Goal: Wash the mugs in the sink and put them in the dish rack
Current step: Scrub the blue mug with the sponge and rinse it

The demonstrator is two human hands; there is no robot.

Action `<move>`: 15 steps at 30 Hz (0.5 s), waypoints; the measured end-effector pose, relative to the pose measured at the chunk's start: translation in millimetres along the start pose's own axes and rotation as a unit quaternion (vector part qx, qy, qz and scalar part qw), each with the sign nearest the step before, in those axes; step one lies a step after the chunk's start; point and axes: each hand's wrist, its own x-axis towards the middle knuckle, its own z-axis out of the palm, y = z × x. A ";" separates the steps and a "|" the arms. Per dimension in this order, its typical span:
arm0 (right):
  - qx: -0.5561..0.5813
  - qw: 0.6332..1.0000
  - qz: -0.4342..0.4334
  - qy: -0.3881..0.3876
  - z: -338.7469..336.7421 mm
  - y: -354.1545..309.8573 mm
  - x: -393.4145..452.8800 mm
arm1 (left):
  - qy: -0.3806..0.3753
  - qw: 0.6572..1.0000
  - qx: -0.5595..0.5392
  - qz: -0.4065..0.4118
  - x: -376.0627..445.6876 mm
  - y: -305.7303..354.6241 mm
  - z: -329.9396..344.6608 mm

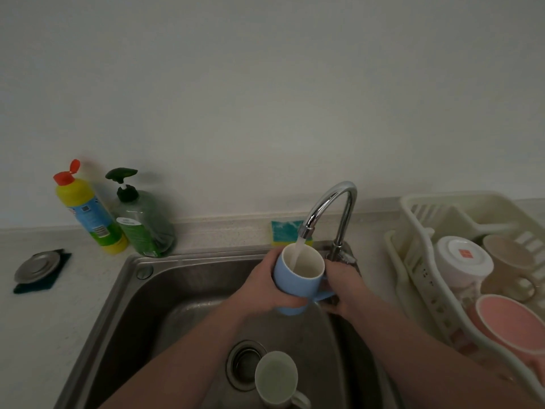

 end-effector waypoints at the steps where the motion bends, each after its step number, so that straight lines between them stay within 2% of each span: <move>1: -0.013 0.999 0.038 -0.012 -0.4 -0.9 -1.1 | 0.001 1.000 0.012 0.006 -0.6 -0.5 0.4; 3: -0.024 0.996 0.089 -0.014 -0.6 -2.6 -3.9 | -0.007 1.000 0.022 0.010 -2.1 -0.7 0.3; 5: -0.060 0.994 0.095 -0.013 0.1 -4.9 -4.9 | -0.016 1.000 0.019 0.000 -1.9 -1.1 -1.8; 9: -0.095 0.993 0.070 -0.013 0.3 -10.2 -5.6 | -0.031 0.999 0.001 -0.029 1.1 1.2 -7.6; 15: -0.091 0.995 0.021 -0.038 1.1 -4.6 -6.2 | -0.046 0.998 0.032 -0.038 -1.0 -1.7 -13.6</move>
